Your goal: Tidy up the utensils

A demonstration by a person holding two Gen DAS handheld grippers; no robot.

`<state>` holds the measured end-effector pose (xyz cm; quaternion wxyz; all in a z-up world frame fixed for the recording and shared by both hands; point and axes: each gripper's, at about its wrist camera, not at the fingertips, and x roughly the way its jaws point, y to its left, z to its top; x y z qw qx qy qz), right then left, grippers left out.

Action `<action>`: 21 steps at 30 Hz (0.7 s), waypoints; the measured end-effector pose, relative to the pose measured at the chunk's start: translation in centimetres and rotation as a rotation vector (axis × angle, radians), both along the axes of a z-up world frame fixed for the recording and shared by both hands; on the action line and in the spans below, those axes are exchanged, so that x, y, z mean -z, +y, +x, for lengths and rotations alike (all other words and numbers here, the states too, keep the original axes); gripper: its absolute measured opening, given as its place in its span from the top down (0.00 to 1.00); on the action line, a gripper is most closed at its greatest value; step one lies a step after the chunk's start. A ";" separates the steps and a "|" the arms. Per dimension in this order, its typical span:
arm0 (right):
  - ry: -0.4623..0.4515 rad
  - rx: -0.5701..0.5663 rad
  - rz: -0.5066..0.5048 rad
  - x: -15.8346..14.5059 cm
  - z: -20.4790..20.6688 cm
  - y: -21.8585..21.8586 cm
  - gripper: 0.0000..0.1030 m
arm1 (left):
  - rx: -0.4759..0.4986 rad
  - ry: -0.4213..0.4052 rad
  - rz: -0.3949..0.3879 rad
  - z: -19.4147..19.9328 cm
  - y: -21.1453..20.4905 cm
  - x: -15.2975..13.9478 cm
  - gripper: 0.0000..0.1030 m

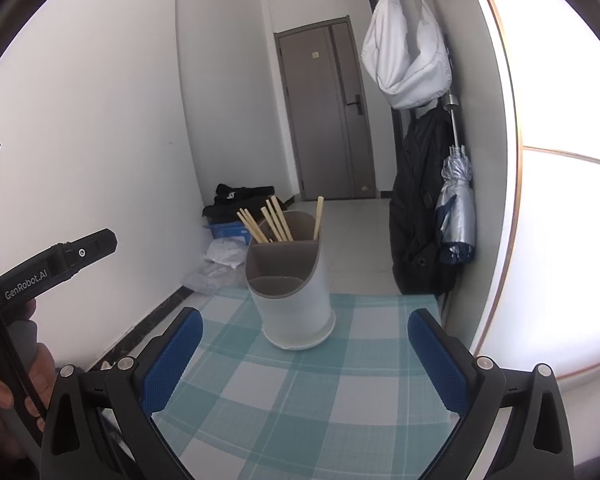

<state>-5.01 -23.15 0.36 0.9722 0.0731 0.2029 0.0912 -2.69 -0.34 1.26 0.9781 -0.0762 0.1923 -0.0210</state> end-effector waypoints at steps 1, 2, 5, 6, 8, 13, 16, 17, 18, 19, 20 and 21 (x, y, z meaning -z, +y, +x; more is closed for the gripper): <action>0.000 0.000 0.001 0.0 0.0 0.0 0.00 | -0.001 0.002 0.001 0.0 0.0 0.0 0.01; 0.000 -0.002 -0.001 0.0 0.0 0.0 0.00 | -0.002 0.001 0.002 0.0 0.0 0.0 0.01; -0.001 -0.004 -0.008 0.0 -0.1 0.1 0.00 | -0.004 -0.001 0.008 0.0 -0.1 0.0 0.01; -0.001 -0.004 -0.009 -0.1 -0.2 0.1 0.00 | -0.004 0.000 0.009 0.0 -0.1 0.0 0.01; 0.000 -0.003 -0.007 -0.1 -0.2 0.1 0.00 | 0.000 0.003 0.009 0.1 -0.2 0.0 0.01; 0.006 0.000 -0.002 0.0 0.0 0.0 0.00 | 0.006 0.000 0.016 -0.1 -0.3 0.0 0.01; 0.007 0.000 -0.002 0.1 0.0 0.0 0.00 | 0.014 0.001 0.012 -0.2 -0.2 0.1 0.01; 0.007 -0.001 -0.002 0.1 0.0 0.0 0.00 | 0.016 0.001 0.014 -0.2 -0.2 0.1 0.01; 0.008 -0.002 -0.002 0.1 0.0 0.0 0.00 | 0.015 0.000 0.017 -0.2 -0.2 0.0 0.01; 0.010 -0.003 -0.002 0.1 0.0 0.0 0.00 | 0.013 -0.003 0.019 -0.3 -0.2 0.0 0.01; 0.010 -0.003 0.000 0.0 0.1 0.0 0.00 | 0.013 -0.003 0.020 -0.2 -0.2 0.0 0.01; 0.010 -0.003 0.002 0.1 0.1 0.0 0.00 | 0.012 0.001 0.020 -0.2 -0.2 0.0 0.01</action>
